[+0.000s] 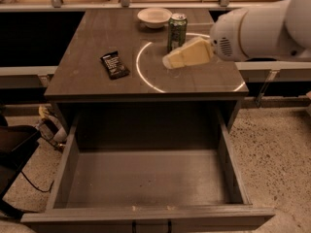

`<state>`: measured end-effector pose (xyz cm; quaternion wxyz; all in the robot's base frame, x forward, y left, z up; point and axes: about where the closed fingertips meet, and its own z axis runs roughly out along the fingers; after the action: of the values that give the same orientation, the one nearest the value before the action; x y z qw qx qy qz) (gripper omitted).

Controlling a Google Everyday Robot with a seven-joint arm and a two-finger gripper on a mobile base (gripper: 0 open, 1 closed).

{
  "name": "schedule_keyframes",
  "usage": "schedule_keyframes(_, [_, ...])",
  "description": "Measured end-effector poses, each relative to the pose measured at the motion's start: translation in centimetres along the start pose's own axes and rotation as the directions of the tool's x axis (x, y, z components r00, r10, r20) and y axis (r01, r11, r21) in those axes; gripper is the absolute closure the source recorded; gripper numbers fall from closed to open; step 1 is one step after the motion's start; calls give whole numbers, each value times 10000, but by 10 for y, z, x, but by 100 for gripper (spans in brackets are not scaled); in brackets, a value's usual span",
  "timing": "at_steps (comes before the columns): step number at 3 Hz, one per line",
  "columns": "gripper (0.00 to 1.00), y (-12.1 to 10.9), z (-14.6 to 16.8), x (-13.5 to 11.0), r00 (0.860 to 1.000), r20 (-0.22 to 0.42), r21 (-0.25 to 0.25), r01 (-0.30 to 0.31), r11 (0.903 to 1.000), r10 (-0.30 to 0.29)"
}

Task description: Place rxbar chocolate into top drawer

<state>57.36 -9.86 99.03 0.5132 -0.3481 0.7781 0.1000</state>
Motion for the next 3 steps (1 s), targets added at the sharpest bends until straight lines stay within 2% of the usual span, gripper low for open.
schedule_keyframes(1, [0, 14, 46, -29, 9986, 512, -344, -114, 9993, 132])
schedule_keyframes(2, [0, 17, 84, -47, 9960, 798, -636, -340, 9974, 391])
schedule_keyframes(3, [0, 20, 122, -49, 9945, 723, -794, -698, 9944, 756])
